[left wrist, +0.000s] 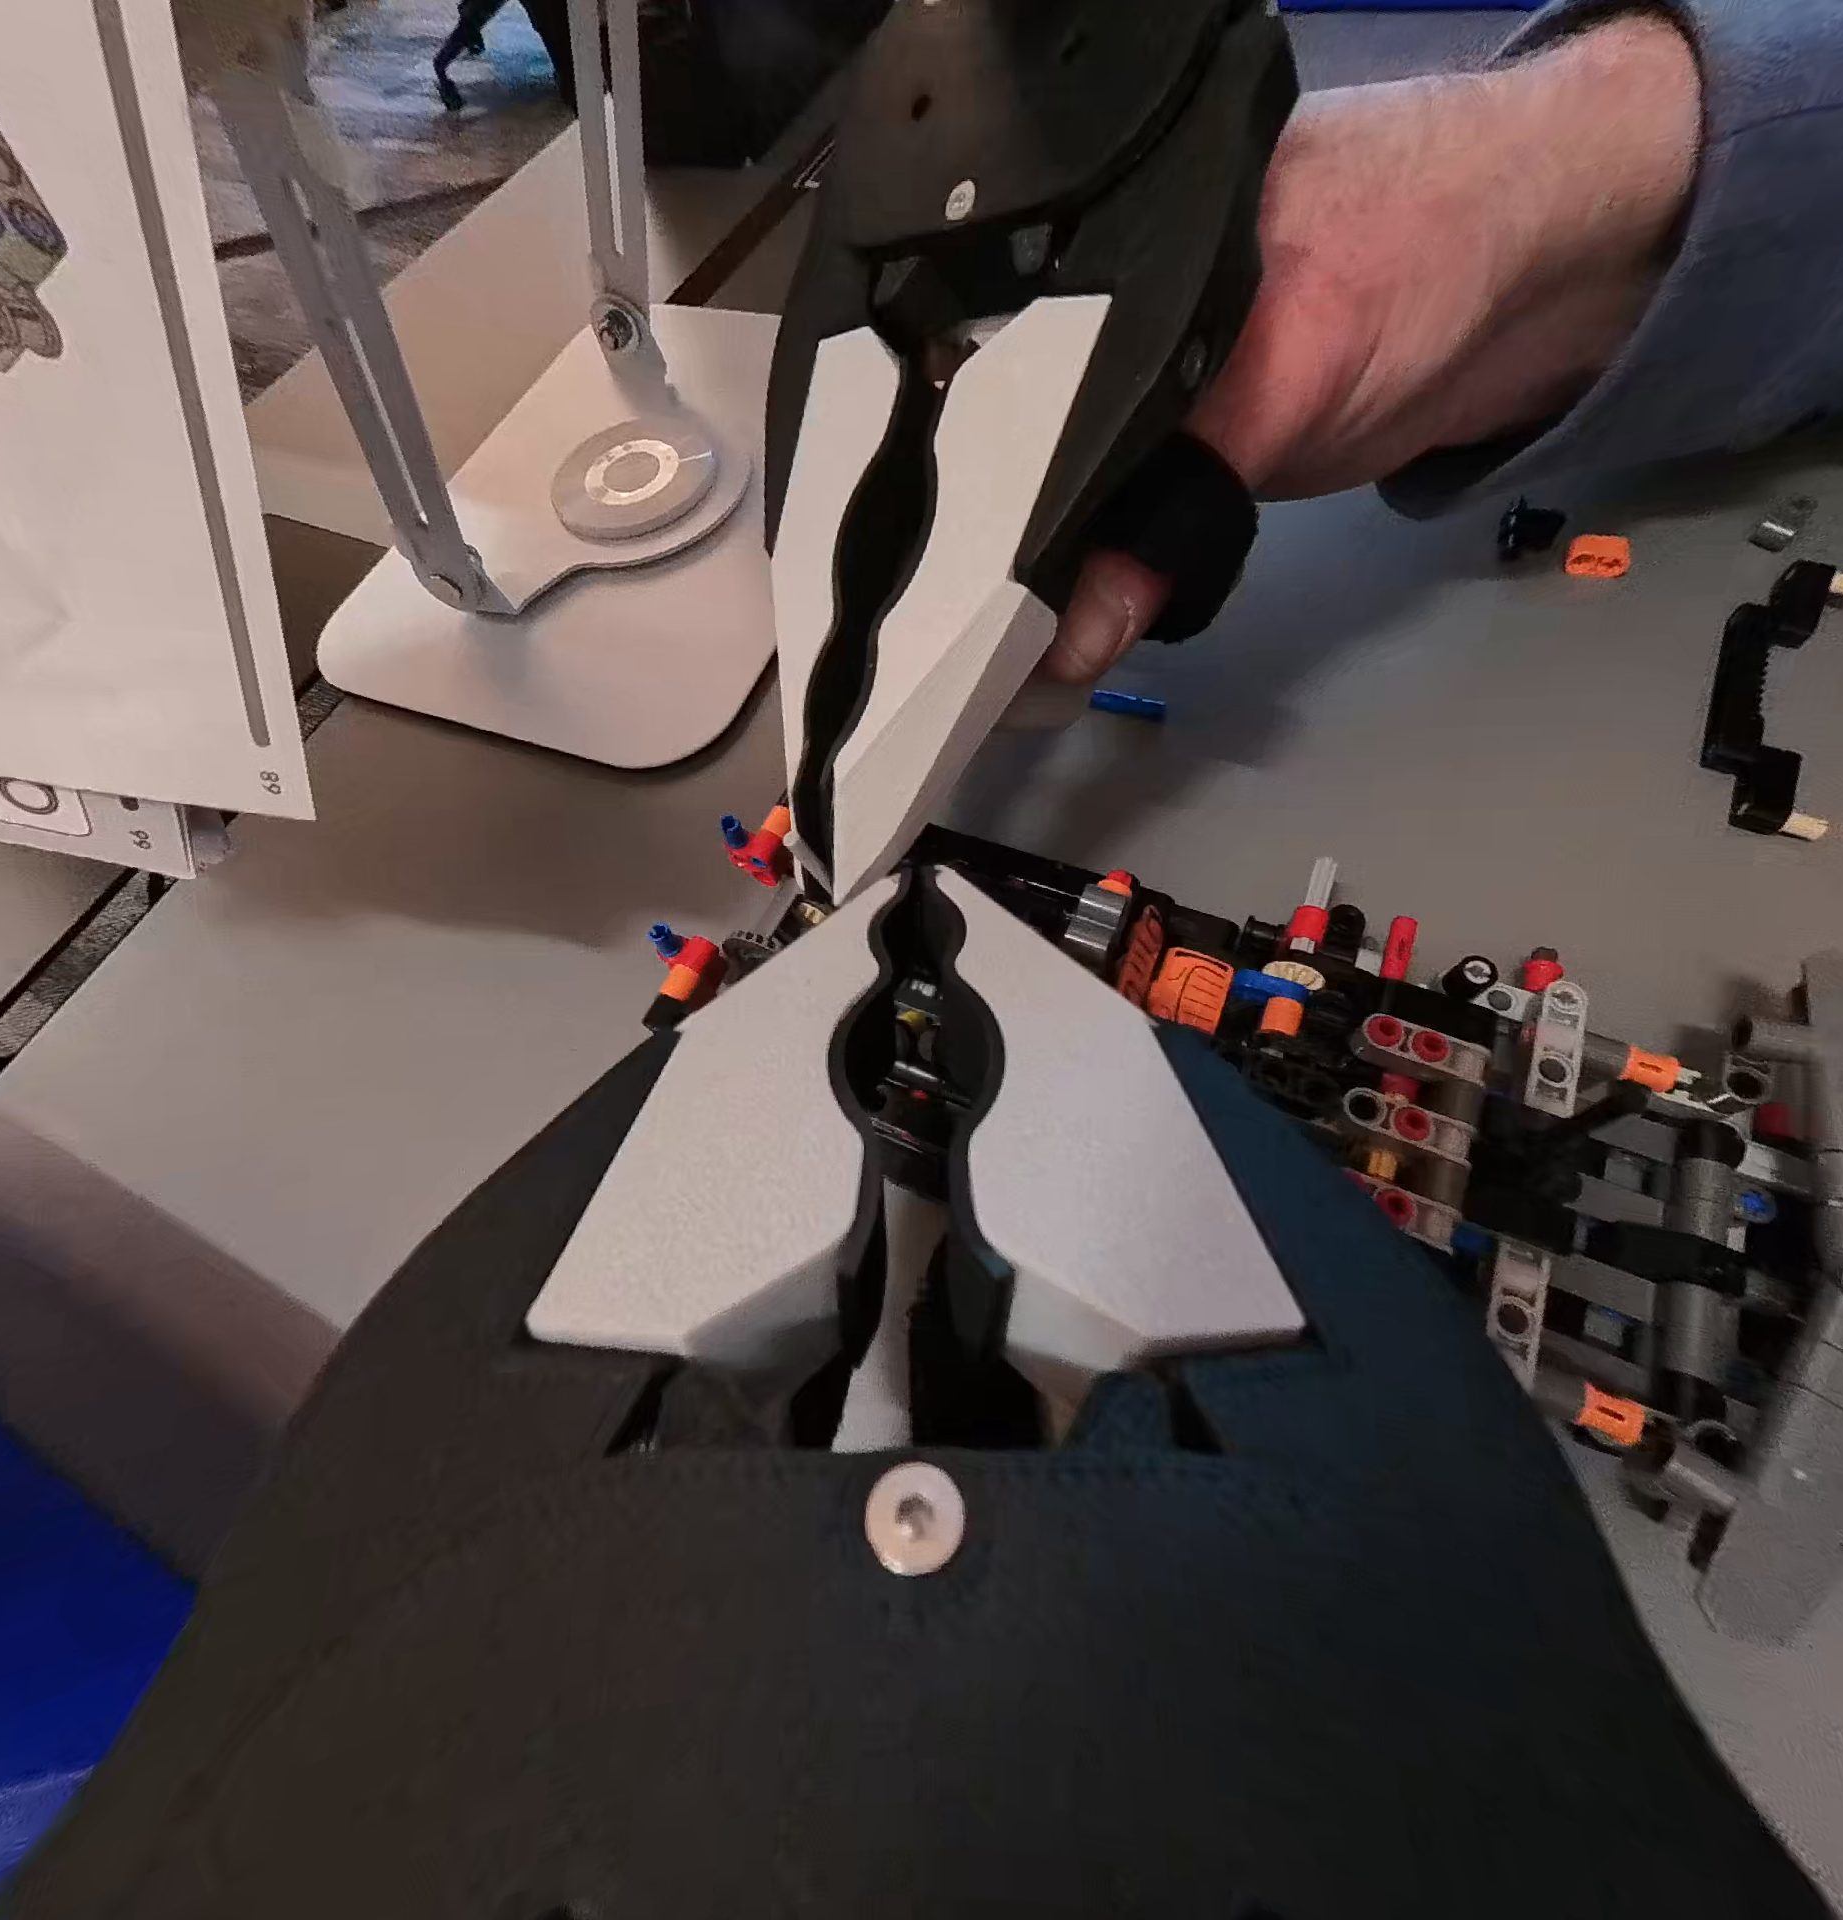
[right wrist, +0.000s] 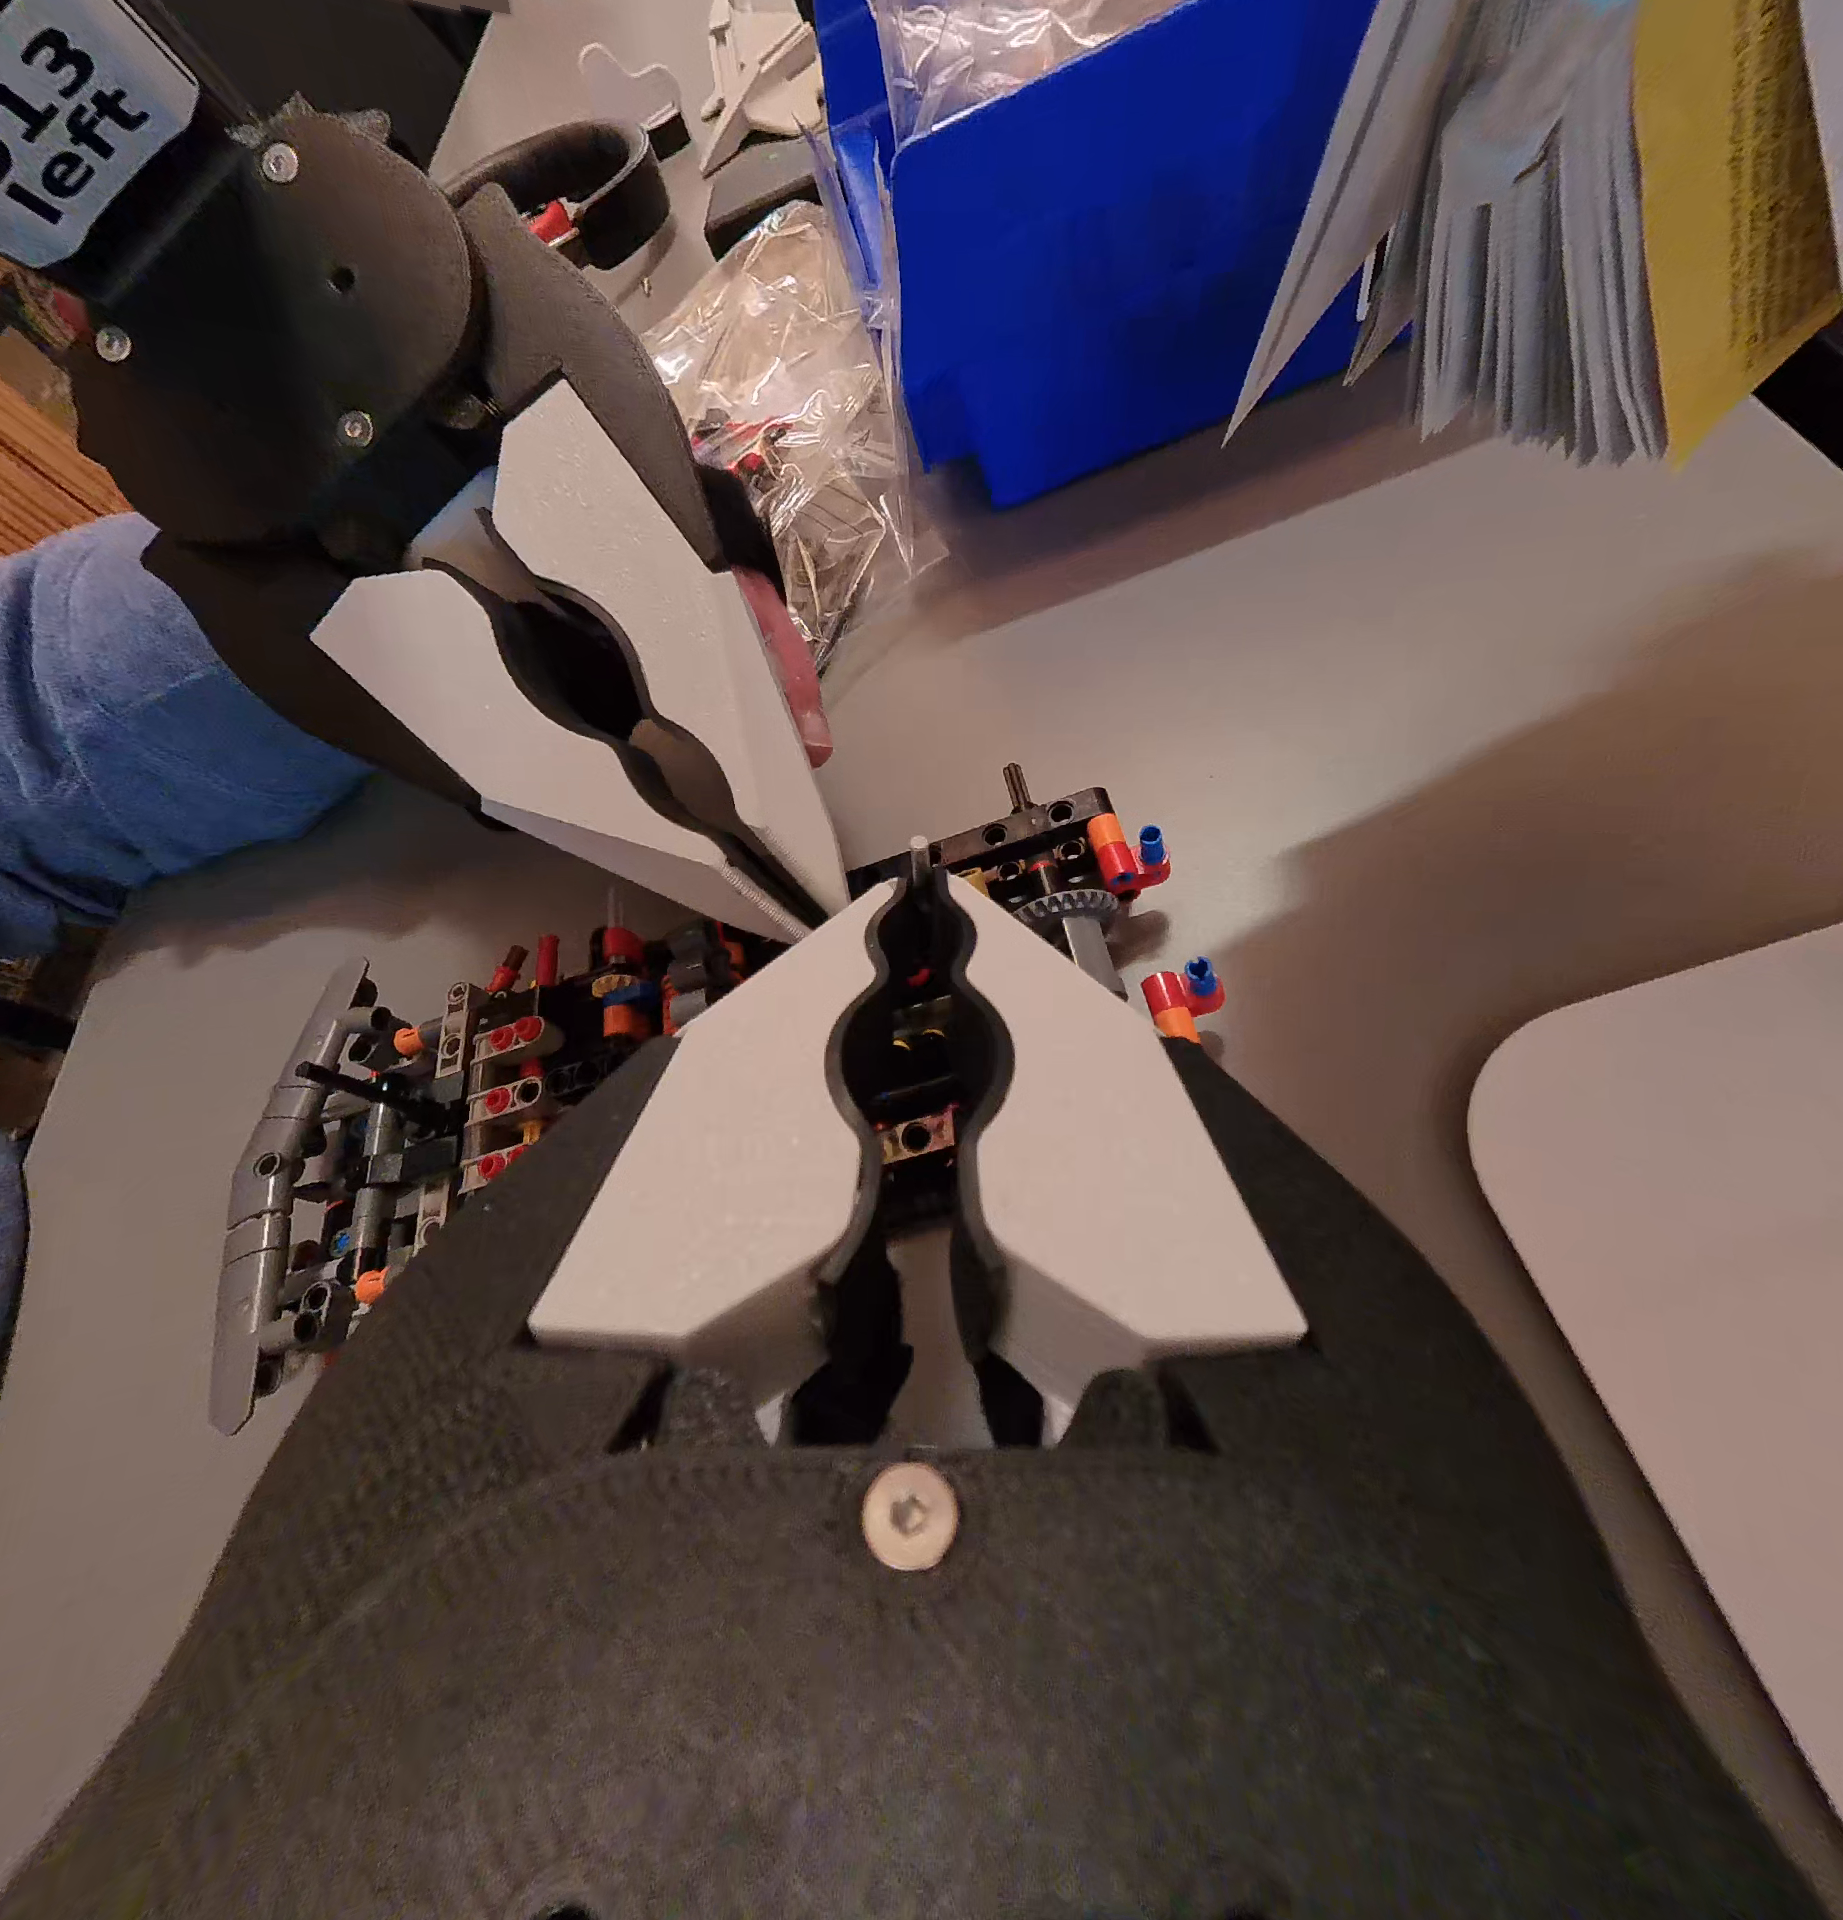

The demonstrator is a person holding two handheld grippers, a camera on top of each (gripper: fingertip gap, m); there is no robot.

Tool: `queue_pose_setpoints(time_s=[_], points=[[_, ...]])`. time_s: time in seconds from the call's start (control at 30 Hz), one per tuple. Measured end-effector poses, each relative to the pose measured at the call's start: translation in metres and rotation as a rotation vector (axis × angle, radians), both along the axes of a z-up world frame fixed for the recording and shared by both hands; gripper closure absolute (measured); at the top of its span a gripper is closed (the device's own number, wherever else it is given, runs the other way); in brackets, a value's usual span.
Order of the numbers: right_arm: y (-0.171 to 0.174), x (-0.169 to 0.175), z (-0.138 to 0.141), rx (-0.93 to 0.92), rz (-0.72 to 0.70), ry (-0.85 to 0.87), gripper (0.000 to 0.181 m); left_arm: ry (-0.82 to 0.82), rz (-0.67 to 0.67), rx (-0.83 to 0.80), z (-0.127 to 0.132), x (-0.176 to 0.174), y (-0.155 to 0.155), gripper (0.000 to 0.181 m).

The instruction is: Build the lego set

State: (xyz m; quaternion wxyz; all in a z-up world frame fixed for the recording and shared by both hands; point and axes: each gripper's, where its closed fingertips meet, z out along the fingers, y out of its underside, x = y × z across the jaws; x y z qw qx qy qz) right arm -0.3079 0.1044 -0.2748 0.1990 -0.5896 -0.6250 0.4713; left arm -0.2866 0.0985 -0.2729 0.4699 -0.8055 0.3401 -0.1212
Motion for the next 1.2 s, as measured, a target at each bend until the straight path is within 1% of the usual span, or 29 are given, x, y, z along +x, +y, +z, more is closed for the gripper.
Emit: queue_pose_setpoints(time_s=[0.03,0.2,0.3,0.83,1.2], points=[[0.0,0.0,0.0,0.0,-0.001,0.002,0.181,0.002,-0.001,0.0,0.0,0.0,0.0,0.181],[0.001,0.0,-0.002,-0.005,-0.011,0.005,0.181,0.094,-0.008,-0.025,-0.013,-0.003,0.001,0.181],[0.002,-0.001,-0.004,-0.003,-0.015,0.006,0.181,0.104,-0.013,-0.03,-0.016,-0.002,0.002,0.181],[0.002,-0.002,-0.008,0.011,-0.02,0.029,0.181,0.121,-0.031,-0.097,-0.02,-0.004,0.002,0.181],[0.003,0.001,-0.007,-0.034,-0.012,0.046,0.181,0.166,-0.041,-0.086,-0.019,0.0,0.003,0.181]])
